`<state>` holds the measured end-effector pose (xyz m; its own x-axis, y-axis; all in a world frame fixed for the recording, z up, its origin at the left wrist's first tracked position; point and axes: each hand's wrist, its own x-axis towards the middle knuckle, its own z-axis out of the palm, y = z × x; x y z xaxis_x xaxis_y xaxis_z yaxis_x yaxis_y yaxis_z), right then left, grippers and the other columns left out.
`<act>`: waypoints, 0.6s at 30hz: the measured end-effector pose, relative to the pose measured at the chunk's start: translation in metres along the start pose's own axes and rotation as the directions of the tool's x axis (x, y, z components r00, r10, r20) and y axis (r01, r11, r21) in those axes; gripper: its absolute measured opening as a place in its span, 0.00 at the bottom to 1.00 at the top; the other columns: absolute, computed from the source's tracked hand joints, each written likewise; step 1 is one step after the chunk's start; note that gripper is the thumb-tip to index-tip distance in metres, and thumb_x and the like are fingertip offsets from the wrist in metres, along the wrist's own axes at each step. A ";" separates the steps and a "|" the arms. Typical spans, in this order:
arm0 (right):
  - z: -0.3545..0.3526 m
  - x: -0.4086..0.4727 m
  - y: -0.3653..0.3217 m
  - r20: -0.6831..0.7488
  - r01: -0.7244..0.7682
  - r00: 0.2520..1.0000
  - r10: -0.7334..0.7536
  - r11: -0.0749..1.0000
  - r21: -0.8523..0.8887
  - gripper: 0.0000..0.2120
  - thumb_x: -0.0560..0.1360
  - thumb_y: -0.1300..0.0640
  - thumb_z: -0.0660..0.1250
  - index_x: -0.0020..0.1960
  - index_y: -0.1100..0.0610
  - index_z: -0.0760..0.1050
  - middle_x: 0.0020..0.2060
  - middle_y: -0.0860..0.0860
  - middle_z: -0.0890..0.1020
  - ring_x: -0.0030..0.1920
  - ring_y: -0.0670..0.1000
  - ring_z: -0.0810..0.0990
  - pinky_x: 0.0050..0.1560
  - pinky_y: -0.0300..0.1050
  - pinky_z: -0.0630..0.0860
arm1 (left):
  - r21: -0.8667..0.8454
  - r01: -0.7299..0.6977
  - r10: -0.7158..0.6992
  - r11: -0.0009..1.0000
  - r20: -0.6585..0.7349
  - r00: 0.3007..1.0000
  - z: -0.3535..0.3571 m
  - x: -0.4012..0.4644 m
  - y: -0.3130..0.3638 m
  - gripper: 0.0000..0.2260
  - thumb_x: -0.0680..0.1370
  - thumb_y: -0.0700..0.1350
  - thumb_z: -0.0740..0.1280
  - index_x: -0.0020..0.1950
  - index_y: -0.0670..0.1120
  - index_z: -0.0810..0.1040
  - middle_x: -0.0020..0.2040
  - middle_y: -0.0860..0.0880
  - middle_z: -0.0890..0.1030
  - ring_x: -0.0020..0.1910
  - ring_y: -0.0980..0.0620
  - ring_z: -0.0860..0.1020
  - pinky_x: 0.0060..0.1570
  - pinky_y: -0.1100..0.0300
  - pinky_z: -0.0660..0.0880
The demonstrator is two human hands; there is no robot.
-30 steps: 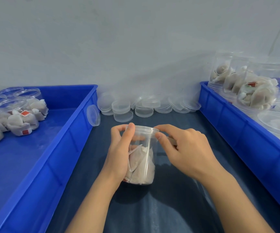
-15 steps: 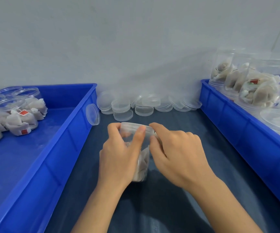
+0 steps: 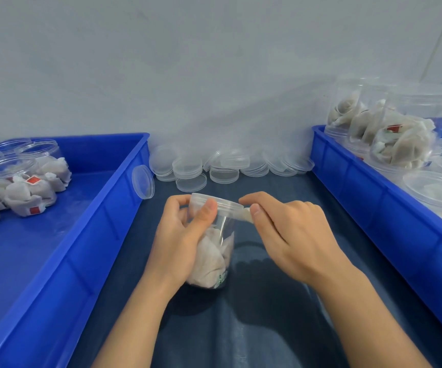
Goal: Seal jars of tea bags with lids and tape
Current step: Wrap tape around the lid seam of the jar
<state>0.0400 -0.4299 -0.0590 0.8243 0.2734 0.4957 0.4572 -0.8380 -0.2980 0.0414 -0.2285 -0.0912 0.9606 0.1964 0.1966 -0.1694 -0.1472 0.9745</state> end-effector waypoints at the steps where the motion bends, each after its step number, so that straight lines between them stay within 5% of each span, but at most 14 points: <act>1: 0.001 0.000 0.001 0.006 -0.009 1.000 0.009 1.000 0.003 0.26 0.82 0.41 0.42 0.63 0.44 0.76 0.26 0.48 0.71 0.30 0.57 0.73 0.35 0.54 0.72 | -0.004 0.000 0.000 1.000 0.008 1.000 0.000 0.000 0.000 0.29 0.68 0.72 0.71 0.59 0.54 0.79 0.53 0.58 0.87 0.54 0.59 0.85 0.53 0.59 0.77; 13: 0.010 0.001 0.006 0.033 -0.055 0.998 0.053 0.997 0.053 0.24 0.79 0.36 0.45 0.61 0.41 0.75 0.23 0.46 0.70 0.30 0.52 0.71 0.39 0.51 0.73 | -0.077 0.030 -0.025 0.997 0.065 0.998 0.000 0.000 -0.003 0.26 0.73 0.66 0.71 0.61 0.49 0.78 0.52 0.52 0.88 0.51 0.54 0.87 0.45 0.63 0.80; 18: 0.014 0.002 0.005 0.021 -0.053 0.998 0.052 0.998 0.045 0.23 0.80 0.35 0.45 0.61 0.40 0.74 0.23 0.45 0.72 0.30 0.52 0.73 0.38 0.49 0.72 | -0.081 0.039 -0.034 0.996 0.072 0.997 -0.002 0.001 -0.004 0.27 0.73 0.67 0.71 0.61 0.49 0.79 0.53 0.51 0.88 0.52 0.51 0.87 0.52 0.54 0.80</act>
<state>0.0483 -0.4277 -0.0710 0.8538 0.2398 0.4621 0.4279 -0.8288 -0.3605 0.0425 -0.2262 -0.0947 0.9791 0.1313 0.1555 -0.1487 -0.0601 0.9871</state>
